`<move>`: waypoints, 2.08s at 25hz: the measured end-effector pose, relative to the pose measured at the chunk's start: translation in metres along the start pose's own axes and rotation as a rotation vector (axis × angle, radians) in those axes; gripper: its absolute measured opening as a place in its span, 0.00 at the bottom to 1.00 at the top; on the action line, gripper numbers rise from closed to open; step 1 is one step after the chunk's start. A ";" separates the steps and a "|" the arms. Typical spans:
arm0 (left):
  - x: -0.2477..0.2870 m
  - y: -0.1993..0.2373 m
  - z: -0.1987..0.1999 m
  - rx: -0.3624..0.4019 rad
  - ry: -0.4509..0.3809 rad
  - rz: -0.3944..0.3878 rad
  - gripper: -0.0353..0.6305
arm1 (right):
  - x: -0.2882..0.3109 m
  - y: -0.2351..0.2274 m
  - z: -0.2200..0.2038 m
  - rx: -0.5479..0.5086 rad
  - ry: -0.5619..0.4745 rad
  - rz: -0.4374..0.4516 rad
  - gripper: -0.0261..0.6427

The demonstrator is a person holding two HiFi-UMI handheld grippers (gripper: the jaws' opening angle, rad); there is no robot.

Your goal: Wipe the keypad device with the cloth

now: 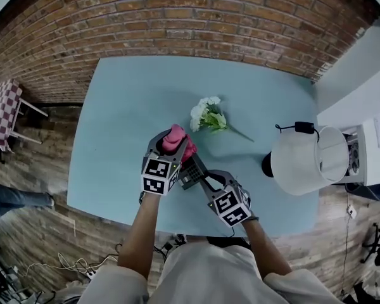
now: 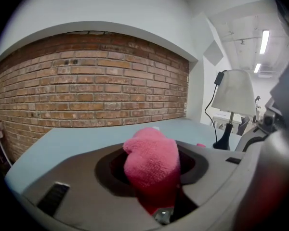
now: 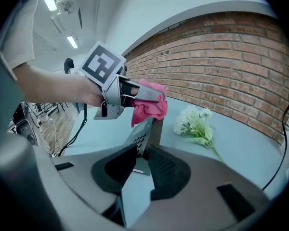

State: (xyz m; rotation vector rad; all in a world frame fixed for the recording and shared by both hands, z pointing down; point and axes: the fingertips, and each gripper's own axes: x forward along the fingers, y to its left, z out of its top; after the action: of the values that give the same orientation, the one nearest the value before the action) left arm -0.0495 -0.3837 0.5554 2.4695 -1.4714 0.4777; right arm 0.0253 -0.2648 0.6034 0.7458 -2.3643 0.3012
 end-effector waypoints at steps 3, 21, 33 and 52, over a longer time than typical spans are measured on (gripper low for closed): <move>0.008 -0.006 -0.017 0.015 0.045 -0.012 0.36 | 0.000 0.001 -0.001 -0.002 -0.001 0.005 0.20; 0.006 -0.007 -0.039 -0.163 -0.024 -0.090 0.39 | 0.000 0.000 -0.004 0.031 0.016 0.009 0.22; -0.003 -0.003 -0.045 -0.239 -0.099 -0.111 0.39 | 0.002 0.000 -0.004 0.018 0.028 0.002 0.22; -0.025 0.015 -0.102 -0.304 0.031 -0.083 0.39 | 0.003 0.001 -0.006 0.026 0.044 -0.010 0.22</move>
State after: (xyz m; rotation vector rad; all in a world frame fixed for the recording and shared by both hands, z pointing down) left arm -0.0903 -0.3349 0.6402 2.2614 -1.3143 0.2525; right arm 0.0263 -0.2630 0.6097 0.7559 -2.3189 0.3411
